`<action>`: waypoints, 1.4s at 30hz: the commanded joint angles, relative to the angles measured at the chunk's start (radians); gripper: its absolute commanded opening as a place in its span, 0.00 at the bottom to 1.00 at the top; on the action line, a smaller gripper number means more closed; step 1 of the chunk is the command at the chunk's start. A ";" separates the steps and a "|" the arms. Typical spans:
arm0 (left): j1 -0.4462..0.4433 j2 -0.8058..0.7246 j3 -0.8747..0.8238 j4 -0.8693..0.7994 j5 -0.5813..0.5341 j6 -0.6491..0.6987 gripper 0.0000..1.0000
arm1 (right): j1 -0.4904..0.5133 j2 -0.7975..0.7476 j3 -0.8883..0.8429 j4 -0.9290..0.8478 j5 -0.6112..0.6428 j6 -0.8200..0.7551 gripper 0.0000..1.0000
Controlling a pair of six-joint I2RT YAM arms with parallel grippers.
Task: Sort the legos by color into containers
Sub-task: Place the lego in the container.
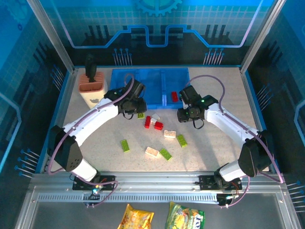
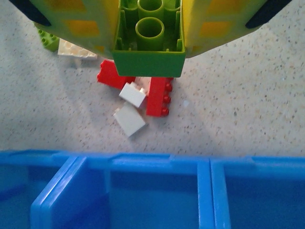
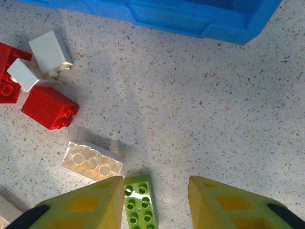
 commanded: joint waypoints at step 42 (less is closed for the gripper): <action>0.108 0.858 0.839 -0.060 -0.054 0.168 0.33 | -0.003 -0.050 -0.053 -0.046 0.027 0.015 0.41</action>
